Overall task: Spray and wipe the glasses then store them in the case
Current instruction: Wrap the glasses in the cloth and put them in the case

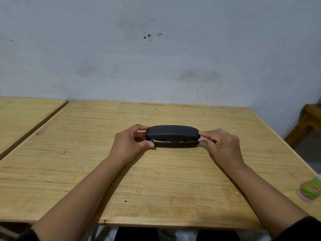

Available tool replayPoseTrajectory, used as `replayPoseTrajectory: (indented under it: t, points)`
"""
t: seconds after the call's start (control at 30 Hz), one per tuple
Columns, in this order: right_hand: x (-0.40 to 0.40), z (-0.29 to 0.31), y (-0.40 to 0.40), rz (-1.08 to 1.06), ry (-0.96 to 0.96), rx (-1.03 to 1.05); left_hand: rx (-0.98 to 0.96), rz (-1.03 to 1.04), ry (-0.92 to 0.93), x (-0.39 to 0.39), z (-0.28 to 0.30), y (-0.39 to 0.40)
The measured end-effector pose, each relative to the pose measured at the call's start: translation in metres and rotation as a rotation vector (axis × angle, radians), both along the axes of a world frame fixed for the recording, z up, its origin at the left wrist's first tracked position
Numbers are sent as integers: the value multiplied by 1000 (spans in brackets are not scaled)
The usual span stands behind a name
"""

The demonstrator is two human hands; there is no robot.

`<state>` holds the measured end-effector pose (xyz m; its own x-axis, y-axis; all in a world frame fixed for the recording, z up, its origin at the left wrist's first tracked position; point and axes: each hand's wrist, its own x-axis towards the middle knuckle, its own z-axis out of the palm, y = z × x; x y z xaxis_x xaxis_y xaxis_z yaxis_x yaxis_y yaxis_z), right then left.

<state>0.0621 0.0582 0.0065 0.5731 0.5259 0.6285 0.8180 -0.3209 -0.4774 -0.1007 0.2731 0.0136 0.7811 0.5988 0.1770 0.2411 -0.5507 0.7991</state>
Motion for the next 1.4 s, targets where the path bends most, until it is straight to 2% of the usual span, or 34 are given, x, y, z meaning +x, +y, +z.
replayPoseTrajectory:
  t: [0.13,0.27,0.37,0.67,0.83,0.97,1.4]
  points:
    - [-2,1,-1,-18,77,-22,13,26,-17,0,0,-3]
    - [-7,7,-1,-49,353,-54,2,49,-19,1,-2,-3]
    - [-12,8,3,-58,420,-93,20,52,-13,1,-2,-4]
    - [-6,16,29,-157,610,70,21,115,-74,24,4,0]
    - [24,26,64,-193,639,200,1,148,-156,67,21,22]
    - [52,28,92,-208,651,225,-69,164,-186,100,21,44]
    - [107,2,145,-276,588,-6,-24,199,-40,147,-2,84]
